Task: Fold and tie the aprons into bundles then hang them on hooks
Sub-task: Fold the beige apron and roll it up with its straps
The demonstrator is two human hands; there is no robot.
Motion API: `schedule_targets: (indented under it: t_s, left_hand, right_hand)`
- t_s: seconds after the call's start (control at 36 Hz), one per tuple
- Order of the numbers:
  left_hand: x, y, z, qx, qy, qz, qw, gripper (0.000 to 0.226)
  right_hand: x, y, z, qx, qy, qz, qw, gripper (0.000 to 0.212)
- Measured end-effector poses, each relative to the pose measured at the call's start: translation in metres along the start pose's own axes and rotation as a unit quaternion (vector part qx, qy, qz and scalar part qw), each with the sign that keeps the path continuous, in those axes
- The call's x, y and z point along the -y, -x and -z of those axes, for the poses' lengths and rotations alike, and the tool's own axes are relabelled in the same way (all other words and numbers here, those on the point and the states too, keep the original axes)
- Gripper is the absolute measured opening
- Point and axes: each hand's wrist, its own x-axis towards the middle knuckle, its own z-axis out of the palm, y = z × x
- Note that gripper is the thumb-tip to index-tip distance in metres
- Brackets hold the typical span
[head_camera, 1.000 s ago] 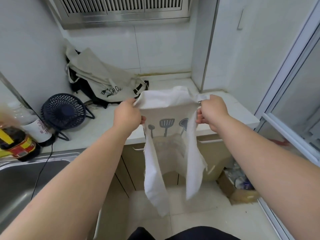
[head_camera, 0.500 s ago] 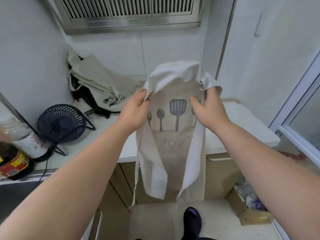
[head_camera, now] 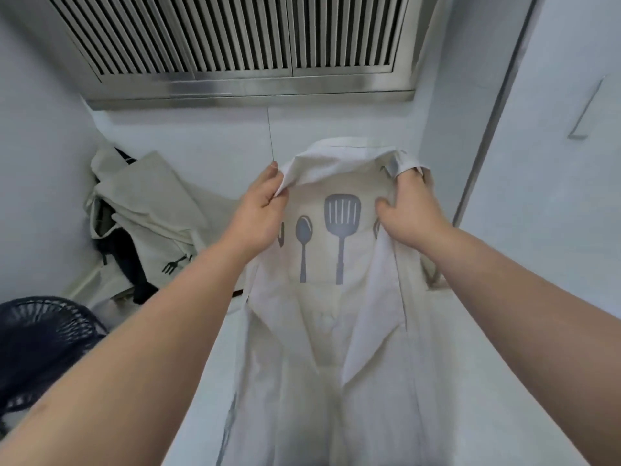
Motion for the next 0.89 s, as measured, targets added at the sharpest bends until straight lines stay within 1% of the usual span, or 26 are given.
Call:
schedule_targets:
  t_s: [0.08, 0.14, 0.19, 0.28, 0.33, 0.39, 0.47, 0.53, 0.56, 0.61, 0.64, 0.67, 0.69, 0.72, 0.75, 0.78, 0.81, 0.86, 0.89]
  left_hand:
    - [0.017, -0.028, -0.011, -0.011, 0.0, 0.016, 1.0, 0.056]
    - [0.031, -0.044, -0.015, -0.004, 0.003, 0.032, 0.999, 0.059]
    - [0.04, -0.057, -0.016, -0.003, 0.014, 0.044, 0.999, 0.055]
    - [0.05, -0.081, -0.018, -0.02, 0.055, 0.047, 0.997, 0.035]
    - [0.062, -0.1, -0.025, -0.029, 0.075, 0.054, 0.995, 0.04]
    - [0.076, -0.112, -0.034, -0.024, 0.078, 0.06, 0.995, 0.039]
    - [0.105, -0.133, -0.047, -0.02, 0.077, 0.085, 0.993, 0.034]
    - [0.127, -0.144, -0.057, 0.003, 0.075, 0.113, 0.991, 0.031]
    - [0.142, -0.149, -0.063, 0.025, 0.068, 0.14, 0.987, 0.034]
    - [0.161, -0.145, -0.071, 0.068, 0.053, 0.218, 0.972, 0.055]
    - [0.175, -0.142, -0.077, 0.093, 0.032, 0.257, 0.961, 0.064]
    - [0.187, -0.132, -0.084, 0.122, -0.003, 0.283, 0.951, 0.068]
    - [0.197, -0.123, -0.088, 0.141, -0.036, 0.299, 0.943, 0.065]
    - [0.206, -0.109, -0.093, 0.153, -0.041, 0.314, 0.936, 0.054]
    - [0.215, -0.097, -0.097, 0.153, -0.036, 0.325, 0.933, 0.033]
    - [0.22, -0.084, -0.098, 0.153, -0.031, 0.329, 0.931, 0.005]
    - [0.225, -0.07, -0.1, 0.152, -0.03, 0.319, 0.935, 0.012]
    - [0.231, -0.048, -0.102, 0.146, -0.022, 0.315, 0.938, 0.008]
    - [0.229, -0.037, -0.101, 0.139, -0.02, 0.317, 0.938, 0.01]
  right_hand:
    - [-0.017, -0.034, -0.017, 0.017, 0.006, -0.001, 1.0, 0.067]
    - [-0.026, -0.05, -0.032, 0.035, 0.005, -0.013, 0.999, 0.069]
    - [-0.034, -0.063, -0.045, 0.05, 0.003, -0.023, 0.998, 0.069]
    - [-0.043, -0.084, -0.063, 0.054, -0.002, -0.022, 0.998, 0.07]
    - [-0.051, -0.099, -0.076, 0.055, -0.004, -0.024, 0.998, 0.07]
    - [-0.061, -0.108, -0.087, 0.065, -0.007, -0.035, 0.997, 0.069]
    - [-0.079, -0.126, -0.111, 0.087, 0.016, -0.069, 0.994, 0.058]
    - [-0.094, -0.136, -0.129, 0.141, 0.03, -0.114, 0.983, 0.054]
    - [-0.104, -0.139, -0.141, 0.188, 0.028, -0.15, 0.97, 0.059]
    - [-0.119, -0.134, -0.157, 0.272, 0.005, -0.221, 0.936, 0.079]
    - [-0.128, -0.13, -0.166, 0.301, -0.002, -0.249, 0.92, 0.088]
    - [-0.138, -0.121, -0.177, 0.326, 0.001, -0.271, 0.906, 0.092]
    - [-0.143, -0.113, -0.182, 0.34, 0.013, -0.276, 0.899, 0.087]
    - [-0.148, -0.101, -0.189, 0.348, 0.028, -0.278, 0.895, 0.077]
    - [-0.151, -0.09, -0.193, 0.345, 0.037, -0.273, 0.897, 0.067]
    - [-0.154, -0.079, -0.197, 0.337, 0.039, -0.272, 0.901, 0.06]
    - [-0.153, -0.069, -0.2, 0.326, 0.032, -0.275, 0.904, 0.057]
    - [-0.149, -0.049, -0.203, 0.297, 0.021, -0.267, 0.917, 0.051]
    - [-0.146, -0.038, -0.204, 0.284, 0.015, -0.258, 0.923, 0.049]
